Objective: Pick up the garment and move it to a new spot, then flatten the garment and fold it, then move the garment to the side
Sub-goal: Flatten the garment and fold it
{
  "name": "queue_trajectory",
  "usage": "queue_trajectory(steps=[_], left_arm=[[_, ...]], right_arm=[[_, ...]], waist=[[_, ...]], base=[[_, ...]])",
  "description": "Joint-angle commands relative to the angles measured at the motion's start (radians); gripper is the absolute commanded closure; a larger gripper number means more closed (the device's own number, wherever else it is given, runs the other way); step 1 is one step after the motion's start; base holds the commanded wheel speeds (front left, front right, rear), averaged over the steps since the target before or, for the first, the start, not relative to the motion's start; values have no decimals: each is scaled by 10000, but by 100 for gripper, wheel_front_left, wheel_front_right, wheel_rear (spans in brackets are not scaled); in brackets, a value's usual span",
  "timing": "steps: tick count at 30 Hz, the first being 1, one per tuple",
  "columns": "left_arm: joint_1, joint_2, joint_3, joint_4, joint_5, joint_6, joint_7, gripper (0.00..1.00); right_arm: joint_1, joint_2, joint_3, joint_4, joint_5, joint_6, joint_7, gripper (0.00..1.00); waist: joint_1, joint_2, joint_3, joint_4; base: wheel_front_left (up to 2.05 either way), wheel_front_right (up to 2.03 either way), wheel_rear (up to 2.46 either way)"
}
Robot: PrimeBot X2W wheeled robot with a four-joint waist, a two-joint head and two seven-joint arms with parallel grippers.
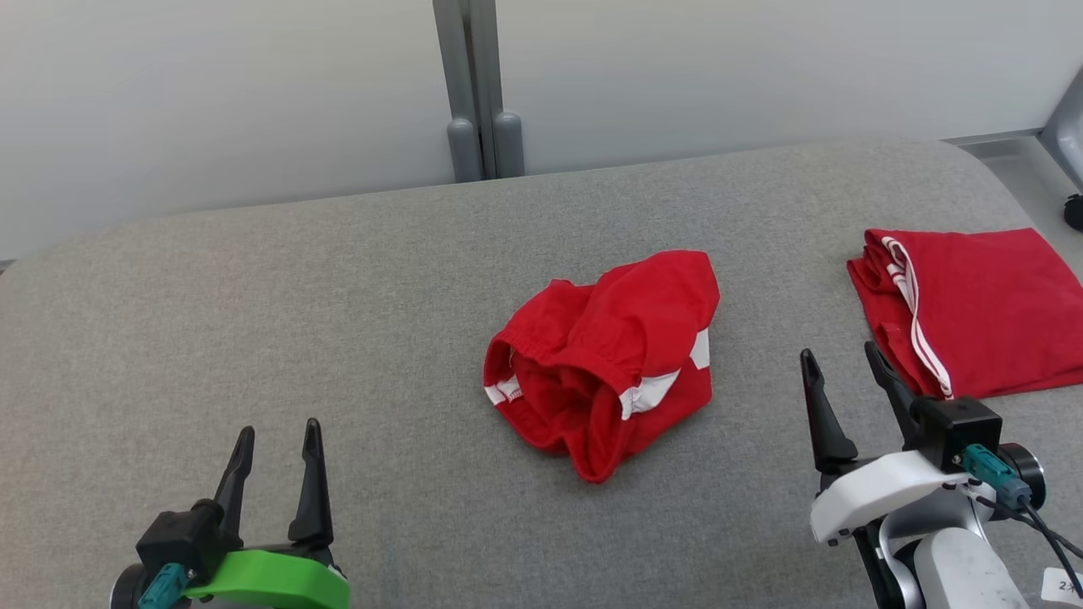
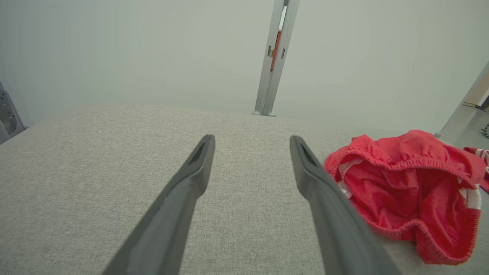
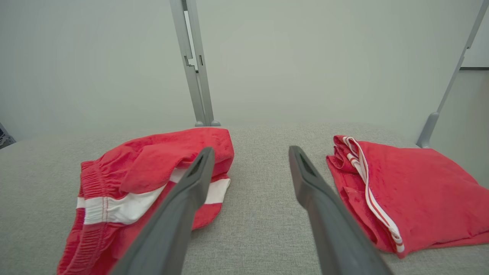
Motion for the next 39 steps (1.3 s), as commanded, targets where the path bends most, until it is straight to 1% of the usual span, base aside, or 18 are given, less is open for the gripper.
queue_trajectory(steps=[1, 3, 5, 9, 13, 16, 19, 22, 25, 29, 34, 35, 36, 39], left_arm=[[-197, 5, 27, 37, 164, 50, -24, 0], [-317, -5, -122, 53, 191, 52, -24, 0], [-459, -17, -473, 173, 230, 0, 1, 0], [-901, -18, -1688, 577, 89, -114, 741, 0], [-1432, -10, -2937, 1094, -373, -166, 1338, 0], [-1818, -18, -3828, 1348, -943, -177, 1550, 0], [-2172, -10, -4493, 1606, -1449, -178, 1705, 0], [-2594, -7, -4791, 1946, -1788, -179, 1730, 0], [-2934, -11, -4948, 2248, -1991, -179, 1698, 0], [-3314, -4, -5107, 2658, -2289, -157, 1709, 0], [-3637, -9, -5266, 3026, -2476, -16, 1526, 0], [-3669, -8, -5294, 3059, -2491, -15, 1434, 11], [-3718, -8, -5306, 3077, -2502, -16, 1292, 99], [-3742, -9, -5426, 3273, -2682, -31, 1250, 100]], right_arm=[[-118, -8, -6, 24, 27, -16, -51, 0], [-150, -8, 27, 25, 32, -16, -63, 0], [-185, -2, 63, 20, 30, -17, -72, 0], [-328, 14, 284, 32, 46, -16, -76, 0], [-472, 21, 366, 81, 90, -17, -130, 0], [-591, 40, 494, 121, 143, -17, -181, 0], [-667, 50, 557, 175, 187, -16, -222, 0], [-714, 70, 644, 255, 199, -17, -273, 0], [-750, 88, 695, 308, 249, -18, -340, 0], [-810, 99, 735, 392, 299, -16, -436, 0], [-879, 105, 727, 497, 295, -16, -527, 0], [-881, 108, 720, 508, 290, -18, -539, 0], [-888, 110, 710, 526, 281, -18, -557, 0], [-900, 113, 718, 588, 268, -16, -554, 0]], waist=[[0, 0, 15, -21], [0, 0, 31, -89], [0, 0, 56, -213], [0, 0, 140, -585], [0, 0, 275, -1105], [0, 0, 440, -1602], [0, 0, 643, -2028], [0, 0, 866, -2427], [0, 0, 1038, -2679], [0, 0, 1180, -2857], [0, 0, 1214, -2942], [0, 0, 1210, -2945], [0, 0, 1199, -2941], [0, 0, 1133, -2917]], base=[[0, 0, 0], [0, 0, 0], [0, 0, 0], [0, 0, 0], [0, 0, 0], [0, 0, 0], [0, 0, 0], [0, 0, 0], [0, 0, 0], [0, 0, 0], [0, 0, 0], [0, 0, 0], [0, 0, 0], [0, 0, 0]])
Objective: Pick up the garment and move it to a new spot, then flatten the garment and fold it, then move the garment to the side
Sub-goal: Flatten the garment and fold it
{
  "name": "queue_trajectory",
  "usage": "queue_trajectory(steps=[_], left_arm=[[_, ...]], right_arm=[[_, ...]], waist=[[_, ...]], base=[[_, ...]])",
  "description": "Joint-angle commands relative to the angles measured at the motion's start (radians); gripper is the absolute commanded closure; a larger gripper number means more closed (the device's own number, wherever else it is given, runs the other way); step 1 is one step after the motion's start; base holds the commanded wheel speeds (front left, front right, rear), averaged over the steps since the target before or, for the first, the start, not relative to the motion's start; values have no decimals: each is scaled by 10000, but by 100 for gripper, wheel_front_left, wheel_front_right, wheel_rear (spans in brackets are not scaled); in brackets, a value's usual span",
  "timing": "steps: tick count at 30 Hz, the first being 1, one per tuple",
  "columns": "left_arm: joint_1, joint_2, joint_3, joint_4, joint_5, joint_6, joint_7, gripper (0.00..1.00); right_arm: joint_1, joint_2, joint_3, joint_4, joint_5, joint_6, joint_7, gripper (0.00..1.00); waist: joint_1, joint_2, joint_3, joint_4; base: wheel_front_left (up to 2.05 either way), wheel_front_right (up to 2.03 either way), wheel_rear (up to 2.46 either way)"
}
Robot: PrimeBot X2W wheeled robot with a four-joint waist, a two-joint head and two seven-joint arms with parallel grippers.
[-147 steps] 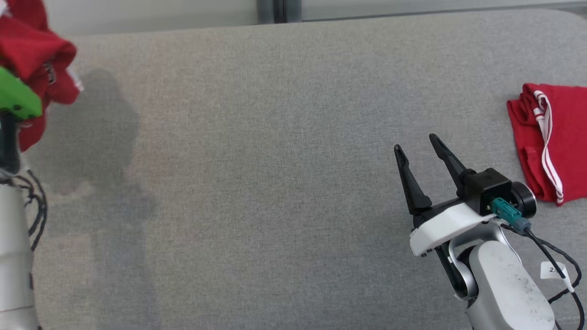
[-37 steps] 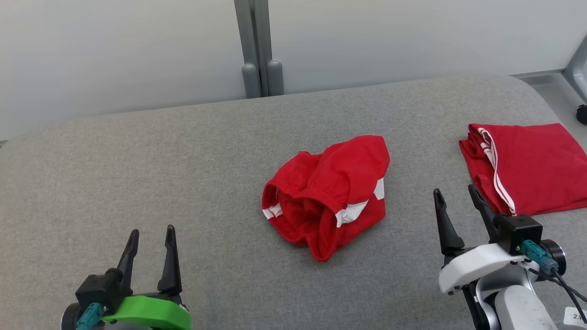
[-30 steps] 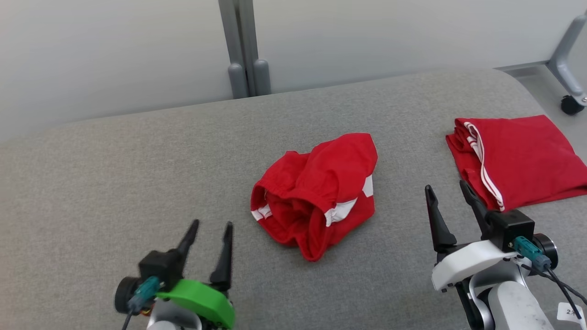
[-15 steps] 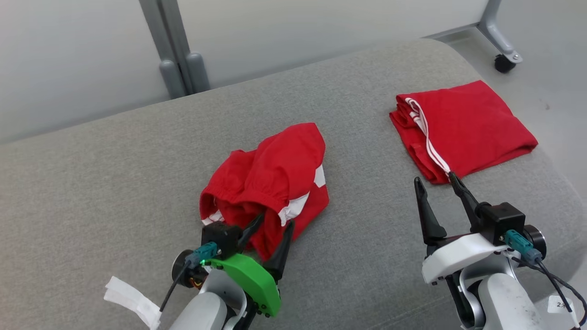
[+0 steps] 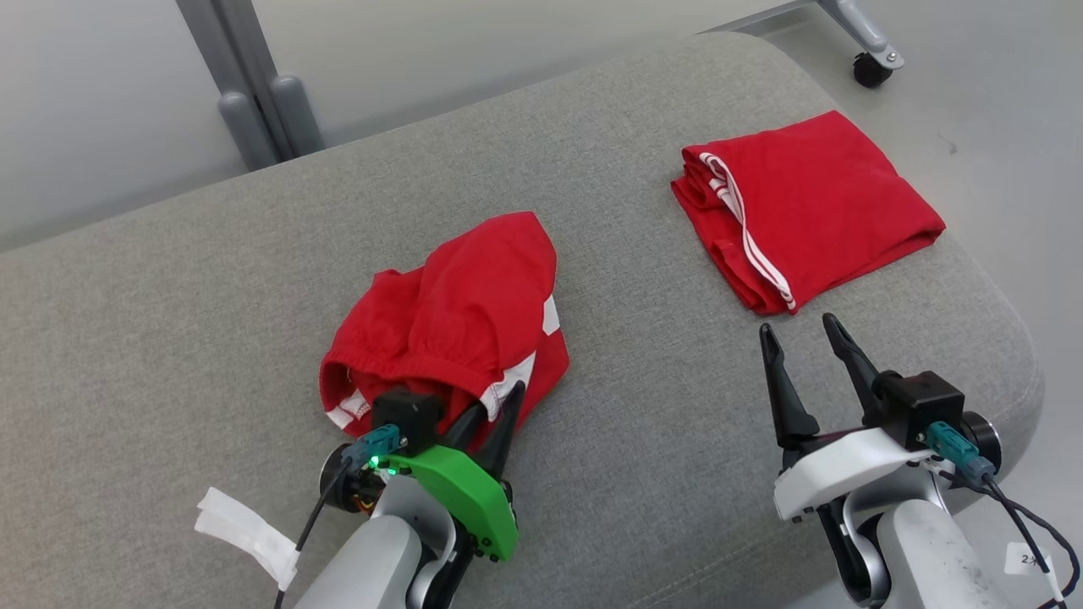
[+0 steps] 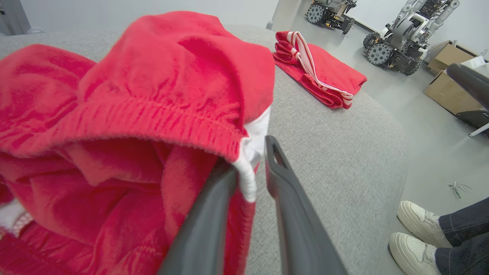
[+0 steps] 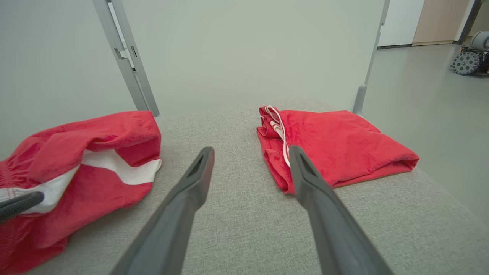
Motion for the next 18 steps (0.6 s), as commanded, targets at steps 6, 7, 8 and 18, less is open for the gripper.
queue_trajectory(steps=[6, 7, 8, 18], left_arm=[[-772, 49, 8, -75, -555, 3, -563, 100], [-946, 48, 0, -145, -653, -7, -594, 100], [-1202, 48, -29, -250, -744, -18, -632, 100], [-3964, 45, -621, -1009, -1695, -79, -393, 100]], right_arm=[[-131, -32, -11, 76, -41, -18, 31, 0], [-119, -39, -14, 77, -51, -16, 41, 0], [-95, -41, -14, 74, -69, -18, 49, 0], [-44, -37, 212, 147, -2, -16, 81, 0]], waist=[[0, -1, -329, 80], [0, -1, -373, 96], [0, -1, -421, 110], [0, -1, -699, -47]], base=[[0, 0, 0], [0, 0, 0], [0, 0, 0], [0, 0, 0]])
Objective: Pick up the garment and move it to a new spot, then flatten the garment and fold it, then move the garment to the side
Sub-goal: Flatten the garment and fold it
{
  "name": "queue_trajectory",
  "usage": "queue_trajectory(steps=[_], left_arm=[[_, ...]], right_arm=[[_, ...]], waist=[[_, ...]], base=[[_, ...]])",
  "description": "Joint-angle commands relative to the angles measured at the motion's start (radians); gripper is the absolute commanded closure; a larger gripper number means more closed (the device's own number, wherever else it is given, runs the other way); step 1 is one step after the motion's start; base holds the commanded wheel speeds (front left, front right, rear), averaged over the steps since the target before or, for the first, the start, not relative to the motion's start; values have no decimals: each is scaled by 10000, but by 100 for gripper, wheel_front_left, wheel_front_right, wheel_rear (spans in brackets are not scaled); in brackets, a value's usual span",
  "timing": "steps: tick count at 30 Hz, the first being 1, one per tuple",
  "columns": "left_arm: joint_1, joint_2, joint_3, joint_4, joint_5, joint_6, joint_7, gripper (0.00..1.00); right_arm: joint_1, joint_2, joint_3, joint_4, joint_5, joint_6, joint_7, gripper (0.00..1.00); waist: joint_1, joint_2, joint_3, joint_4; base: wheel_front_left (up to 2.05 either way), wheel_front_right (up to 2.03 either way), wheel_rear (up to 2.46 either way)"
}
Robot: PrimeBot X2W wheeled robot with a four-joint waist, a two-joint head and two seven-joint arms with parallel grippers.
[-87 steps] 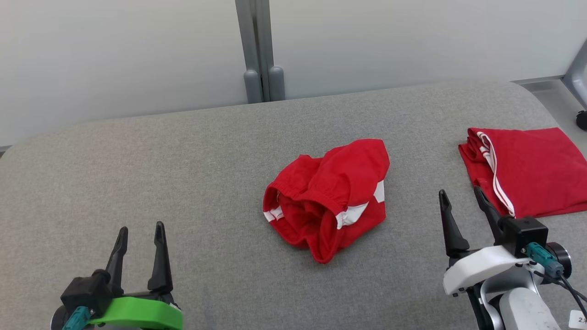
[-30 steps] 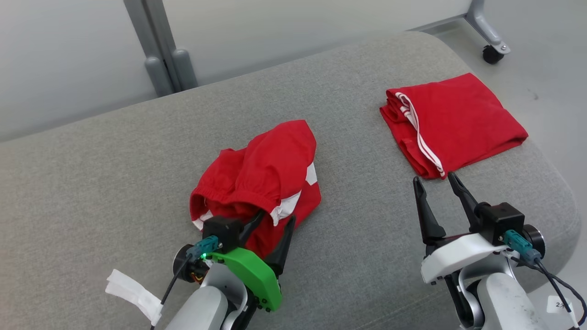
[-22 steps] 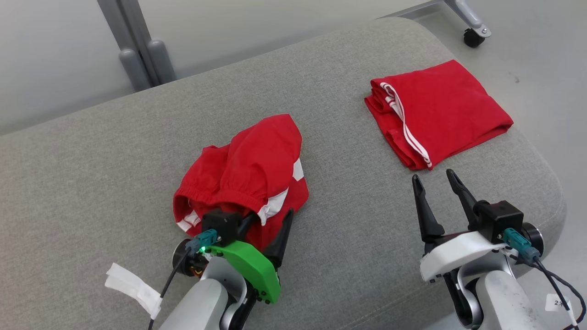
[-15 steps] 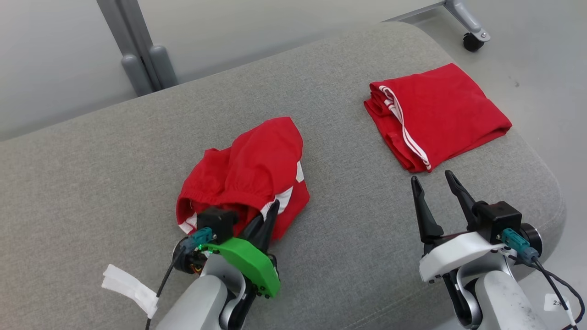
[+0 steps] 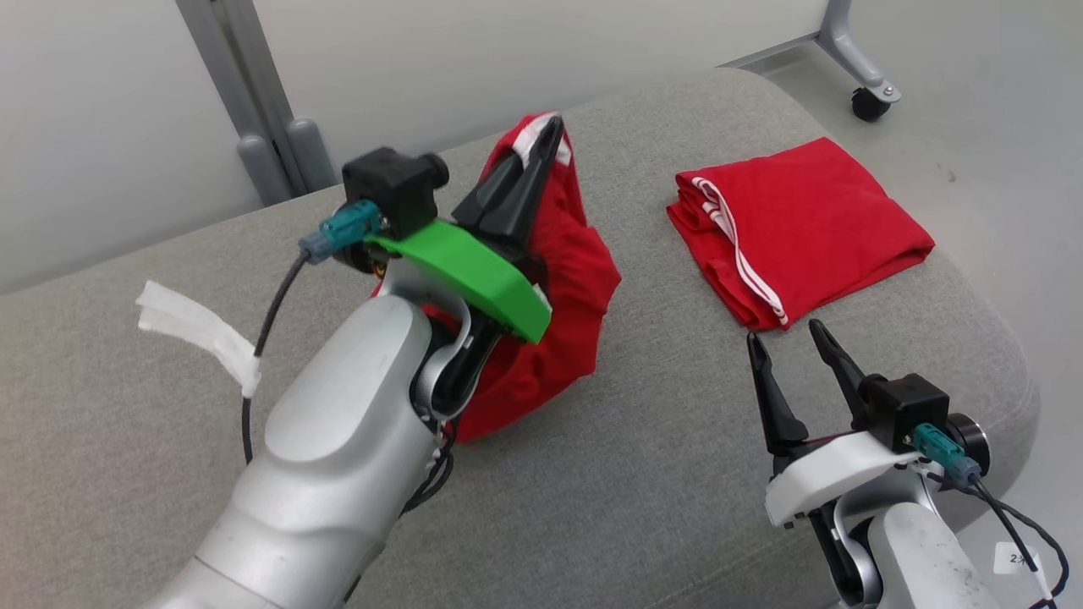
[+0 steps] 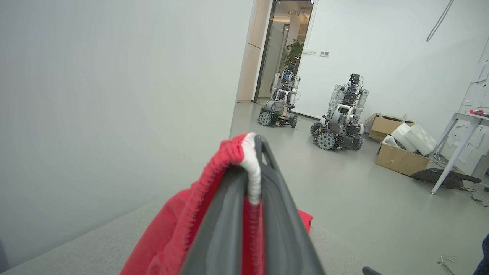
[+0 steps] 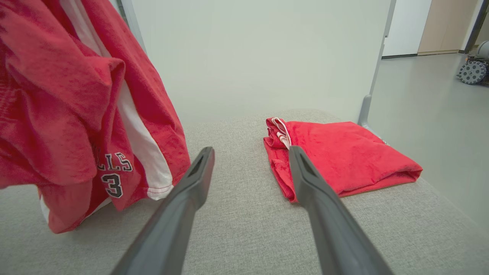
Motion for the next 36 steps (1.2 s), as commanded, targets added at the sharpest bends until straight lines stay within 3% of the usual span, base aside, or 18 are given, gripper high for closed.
queue_trajectory(steps=[1, 7, 10, 17, 23, 29, 30, 31, 32, 36], left_arm=[[-407, 35, -65, -154, -294, -35, -66, 100], [-786, 49, -73, -450, -1517, -9, -223, 100], [-191, 204, -208, 42, -1721, 273, 229, 100], [1716, 1229, -553, 1266, -2253, 735, 1831, 100], [2614, 1616, -476, 1546, -2449, 765, 1699, 100], [2803, 1745, -392, 1790, -2366, 962, 1381, 100], [2810, 1764, -403, 1823, -2295, 995, 1299, 92], [2801, 1805, -425, 1824, -2209, 1006, 1195, 40], [2809, 1820, -413, 1802, -2204, 995, 1056, 0], [2994, 1861, -346, 1692, -2023, 955, 316, 0]], right_arm=[[-48, -29, 19, 32, 54, -18, -11, 0], [148, -34, -185, 0, 38, -18, -77, 0], [231, -22, -335, -69, 53, -18, -93, 0], [70, -8, -351, -210, 30, -18, -109, 0], [-55, -2, -344, -244, -33, -18, -50, 0], [-146, 7, -172, -154, 12, -18, -55, 0], [-152, 6, -143, -133, 27, -18, -60, 0], [-149, 8, -114, -115, 40, -18, -64, 0], [-143, 7, -97, -99, 57, -18, -70, 0], [-4, 12, -226, -63, 89, -18, -120, 0]], waist=[[0, -1, -29, -80], [0, -1, 39, 57], [0, -1, 185, 381], [0, -1, 429, 1263], [0, -1, 482, 1988], [0, -1, 407, 2216], [0, -1, 388, 2210], [0, -1, 373, 2194], [0, -1, 362, 2176], [0, -1, 291, 2103]], base=[[0, 0, 0], [0, 0, 0], [0, 0, 0], [0, 0, 0], [0, 0, 0], [0, 0, 0], [0, 0, 0], [0, 0, 0], [0, 0, 0], [0, 0, 0]])
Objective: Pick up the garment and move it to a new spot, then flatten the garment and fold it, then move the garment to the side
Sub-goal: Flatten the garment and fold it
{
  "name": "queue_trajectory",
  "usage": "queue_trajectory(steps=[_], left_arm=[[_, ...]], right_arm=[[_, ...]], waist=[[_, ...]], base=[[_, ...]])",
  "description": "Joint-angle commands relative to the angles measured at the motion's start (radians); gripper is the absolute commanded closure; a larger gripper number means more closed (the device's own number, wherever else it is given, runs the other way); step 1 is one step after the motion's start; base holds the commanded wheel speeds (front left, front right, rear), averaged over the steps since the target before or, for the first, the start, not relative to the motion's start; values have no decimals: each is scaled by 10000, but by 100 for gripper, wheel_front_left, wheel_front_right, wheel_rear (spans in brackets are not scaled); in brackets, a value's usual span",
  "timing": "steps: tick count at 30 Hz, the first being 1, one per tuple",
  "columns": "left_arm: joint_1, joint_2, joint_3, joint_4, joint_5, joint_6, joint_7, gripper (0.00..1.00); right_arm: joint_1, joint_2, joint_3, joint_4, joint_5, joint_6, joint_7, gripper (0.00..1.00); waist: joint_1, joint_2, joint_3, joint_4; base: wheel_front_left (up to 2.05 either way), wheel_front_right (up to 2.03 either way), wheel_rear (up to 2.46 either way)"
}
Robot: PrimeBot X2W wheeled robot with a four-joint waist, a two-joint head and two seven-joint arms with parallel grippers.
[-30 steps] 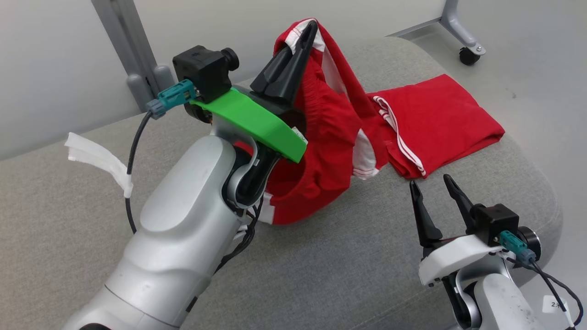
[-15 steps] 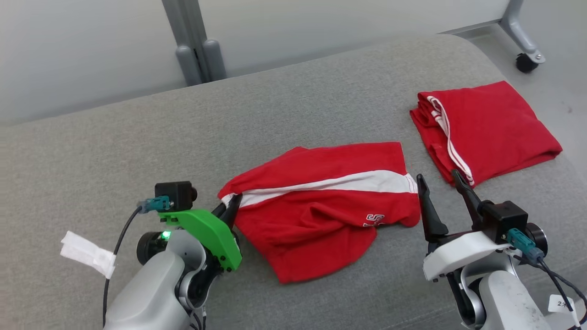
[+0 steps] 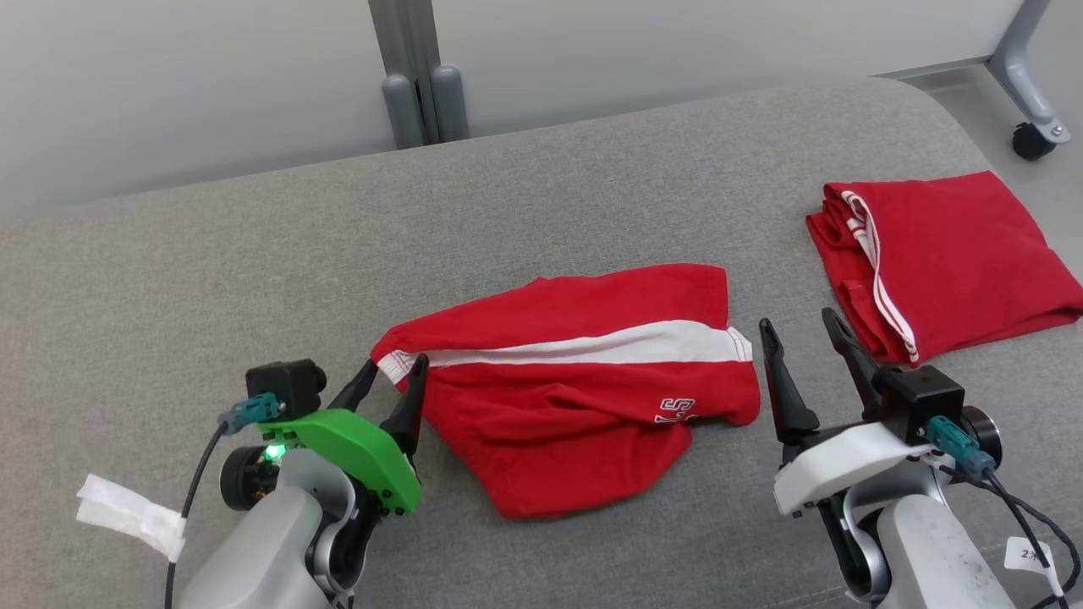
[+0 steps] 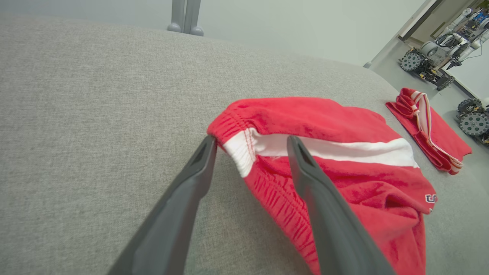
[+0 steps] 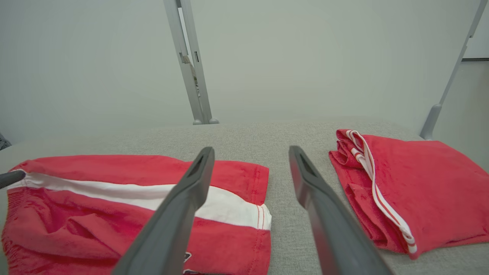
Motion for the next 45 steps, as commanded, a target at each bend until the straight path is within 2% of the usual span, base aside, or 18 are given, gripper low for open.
queue_trajectory(steps=[1, 5, 9, 11, 14, 17, 24, 28, 32, 45], left_arm=[[335, 48, 50, -42, 15, 24, -223, 0], [731, 130, 230, -261, -12, 71, -799, 0], [1364, 238, 913, -872, 62, 292, -1293, 0], [1711, 285, 1302, -1312, 350, 439, -1360, 0], [2388, 191, 2457, -2374, 1098, 676, -1356, 0], [3037, -19, 3330, -3243, 1973, 684, -1355, 0], [4002, -642, 5071, -4481, 4095, 379, -1354, 0], [4270, -927, 5663, -4667, 5050, 212, -1353, 0], [4413, -1047, 5848, -4601, 6001, 39, -1344, 0], [4809, -1504, 6434, -4303, 6827, -496, -1347, 0]], right_arm=[[141, -13, -88, 23, 50, -16, -83, 0], [217, -50, -306, -45, -46, -16, -30, 0], [322, -79, -488, -151, -107, -16, 27, 0], [379, -78, -582, -229, -141, -16, 74, 0], [406, -68, -659, -334, -202, -16, 94, 0], [435, -66, -682, -398, -220, -16, 104, 0], [412, -83, -640, -339, -276, -16, 173, 0], [256, -165, -590, -237, -262, -16, 217, 0], [192, -201, -612, -91, -211, -16, 184, 0], [282, -243, -529, 444, -128, -16, 96, 0]], waist=[[0, 0, -50, -43], [0, 0, -134, -76], [0, 0, -194, -2], [0, 0, -226, 89], [0, 0, -271, 280], [0, 0, -341, 453], [0, 0, -621, 788], [0, 0, -751, 862], [0, 0, -863, 879], [0, 0, -1076, 811]], base=[[0, 0, 0], [0, 0, 0], [0, 0, 0], [0, 0, 0], [0, 0, 0], [0, 0, 0], [0, 0, 0], [0, 0, 0], [0, 0, 0], [0, 0, 0]])
